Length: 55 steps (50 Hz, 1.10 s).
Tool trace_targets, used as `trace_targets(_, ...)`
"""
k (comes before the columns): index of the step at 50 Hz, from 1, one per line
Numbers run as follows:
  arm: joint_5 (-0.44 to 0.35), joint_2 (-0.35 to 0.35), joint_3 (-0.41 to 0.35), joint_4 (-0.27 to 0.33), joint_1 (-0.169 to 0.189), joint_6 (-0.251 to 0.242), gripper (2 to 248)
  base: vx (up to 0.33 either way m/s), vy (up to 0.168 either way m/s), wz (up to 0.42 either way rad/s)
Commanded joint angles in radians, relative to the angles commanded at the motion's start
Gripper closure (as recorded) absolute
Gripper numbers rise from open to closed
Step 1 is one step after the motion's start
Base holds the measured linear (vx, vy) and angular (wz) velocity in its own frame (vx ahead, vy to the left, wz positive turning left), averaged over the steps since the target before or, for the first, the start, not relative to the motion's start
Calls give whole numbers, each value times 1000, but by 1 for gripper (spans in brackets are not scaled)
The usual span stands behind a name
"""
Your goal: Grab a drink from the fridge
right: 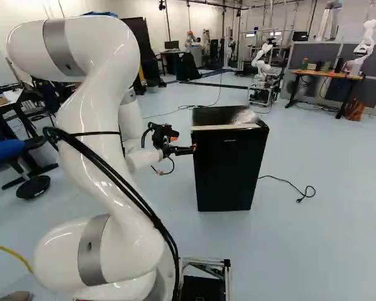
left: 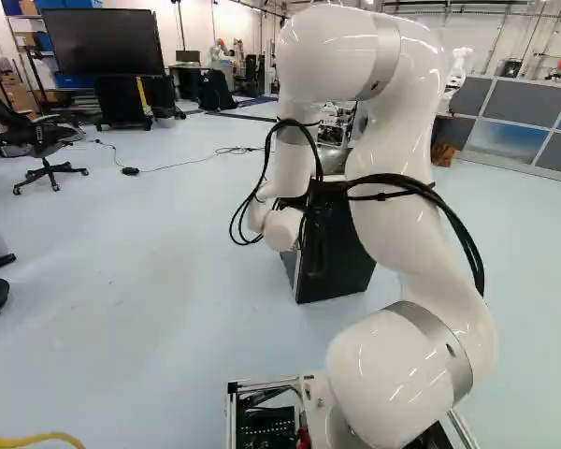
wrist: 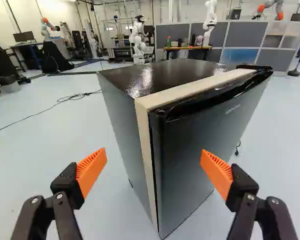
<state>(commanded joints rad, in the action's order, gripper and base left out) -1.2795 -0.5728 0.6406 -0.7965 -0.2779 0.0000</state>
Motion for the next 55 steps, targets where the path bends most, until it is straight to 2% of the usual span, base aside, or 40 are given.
trace_targets(24, 0, -37, 58, -54, 14, 0, 3, 0, 0, 0)
trace_targets(55, -23, -48, 75, -92, 42, 0, 3, 0, 0, 0)
